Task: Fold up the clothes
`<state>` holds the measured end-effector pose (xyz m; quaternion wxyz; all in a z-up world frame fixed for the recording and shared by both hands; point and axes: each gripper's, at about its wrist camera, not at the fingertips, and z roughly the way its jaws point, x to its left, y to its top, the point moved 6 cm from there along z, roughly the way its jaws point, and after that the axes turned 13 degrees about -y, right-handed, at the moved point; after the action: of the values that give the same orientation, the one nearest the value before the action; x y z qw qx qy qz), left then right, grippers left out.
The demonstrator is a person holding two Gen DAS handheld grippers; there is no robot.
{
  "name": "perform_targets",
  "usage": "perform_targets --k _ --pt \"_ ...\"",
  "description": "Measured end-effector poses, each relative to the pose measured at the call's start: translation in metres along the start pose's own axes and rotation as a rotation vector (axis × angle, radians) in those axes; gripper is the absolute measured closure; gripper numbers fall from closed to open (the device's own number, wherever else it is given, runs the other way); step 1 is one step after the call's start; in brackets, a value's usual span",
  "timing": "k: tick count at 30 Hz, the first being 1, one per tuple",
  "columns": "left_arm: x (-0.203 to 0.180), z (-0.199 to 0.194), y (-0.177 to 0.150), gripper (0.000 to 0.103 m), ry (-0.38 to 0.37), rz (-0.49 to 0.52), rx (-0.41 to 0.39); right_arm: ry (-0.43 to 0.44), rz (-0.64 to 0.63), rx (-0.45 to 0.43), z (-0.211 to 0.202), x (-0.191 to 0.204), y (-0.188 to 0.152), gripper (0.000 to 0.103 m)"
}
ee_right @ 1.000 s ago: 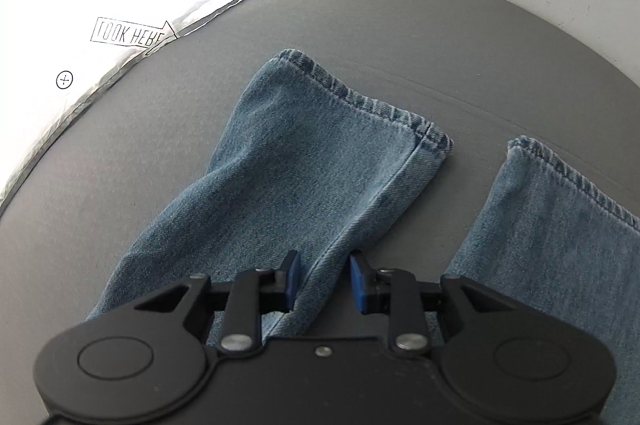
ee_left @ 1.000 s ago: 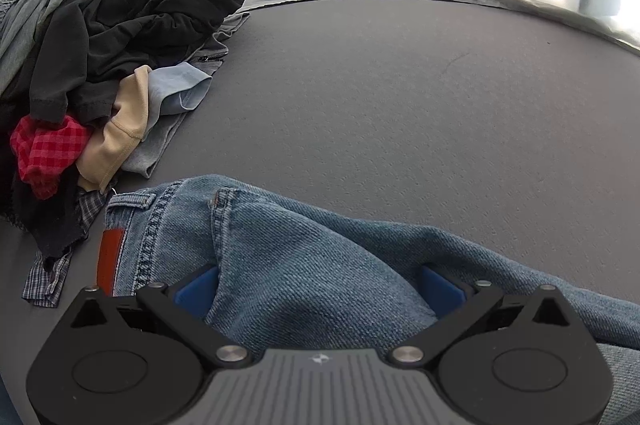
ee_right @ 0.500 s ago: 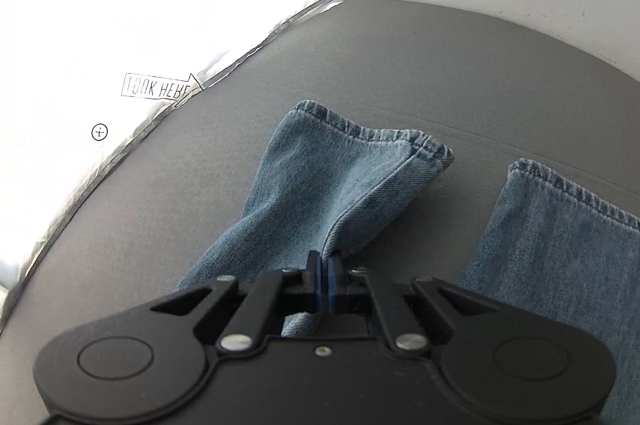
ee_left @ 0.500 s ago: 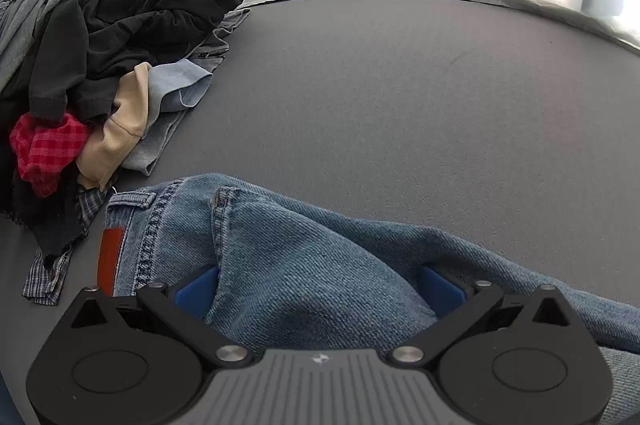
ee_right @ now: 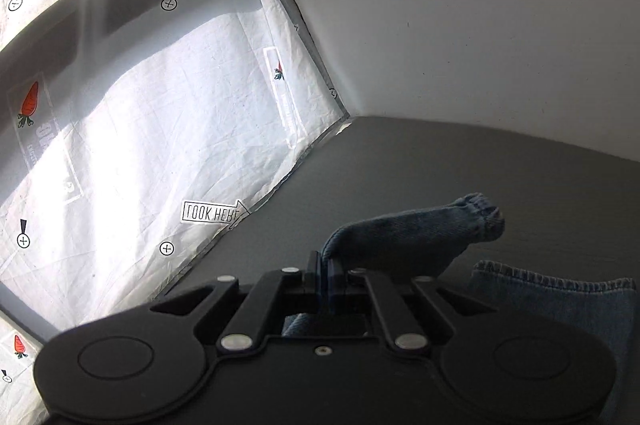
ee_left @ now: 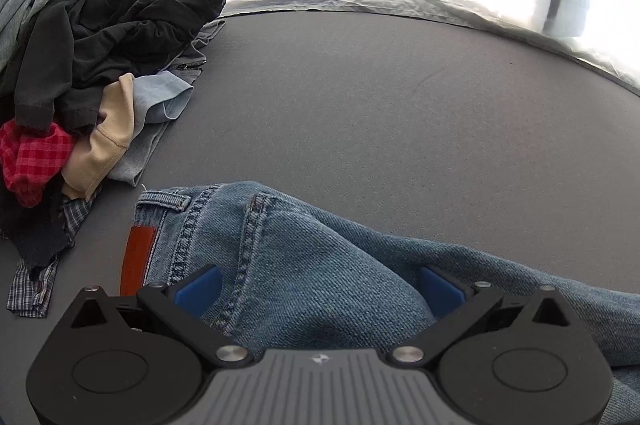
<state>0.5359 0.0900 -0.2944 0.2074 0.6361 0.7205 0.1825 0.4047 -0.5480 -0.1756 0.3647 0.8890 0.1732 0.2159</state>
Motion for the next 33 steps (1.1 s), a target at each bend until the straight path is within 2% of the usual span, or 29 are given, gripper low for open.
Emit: perform_targets --k 4,10,11,13,14,16,21,23,27,31,33 --pt "-0.001 0.002 0.008 0.0 -0.001 0.011 -0.006 -0.016 -0.029 -0.001 0.021 0.018 0.019 0.1" --pt "0.008 0.003 0.026 0.0 0.025 0.01 -0.036 0.018 -0.163 0.027 0.1 0.096 0.025 0.097" --pt "0.012 0.002 0.028 0.0 0.036 0.012 -0.045 0.006 -0.183 0.026 0.108 0.109 0.023 0.094" --pt "0.02 -0.002 0.031 0.0 0.06 0.017 -0.064 -0.013 -0.208 0.018 0.115 0.129 0.017 0.08" --pt "0.025 -0.004 0.031 0.0 0.071 0.017 -0.075 -0.009 -0.208 0.01 0.112 0.132 0.013 0.07" --pt "0.038 -0.005 0.031 0.0 0.094 0.005 -0.086 0.005 -0.215 0.01 0.106 0.132 0.001 0.064" --pt "0.073 -0.003 0.026 0.0 0.126 -0.039 -0.076 0.005 -0.312 0.102 0.103 0.115 -0.055 0.054" --pt "0.08 -0.004 0.028 0.0 0.128 -0.028 -0.079 -0.038 -0.33 0.146 0.104 0.095 -0.078 0.047" --pt "0.089 0.0 0.032 0.0 0.128 0.013 -0.076 -0.129 -0.314 0.23 0.103 0.057 -0.115 0.022" --pt "0.095 0.011 0.035 0.0 0.07 -0.013 -0.072 -0.172 -0.343 0.281 0.103 0.043 -0.137 0.015" --pt "0.101 0.019 0.036 0.0 0.07 -0.039 -0.066 -0.19 -0.348 0.294 0.102 0.041 -0.144 0.012"
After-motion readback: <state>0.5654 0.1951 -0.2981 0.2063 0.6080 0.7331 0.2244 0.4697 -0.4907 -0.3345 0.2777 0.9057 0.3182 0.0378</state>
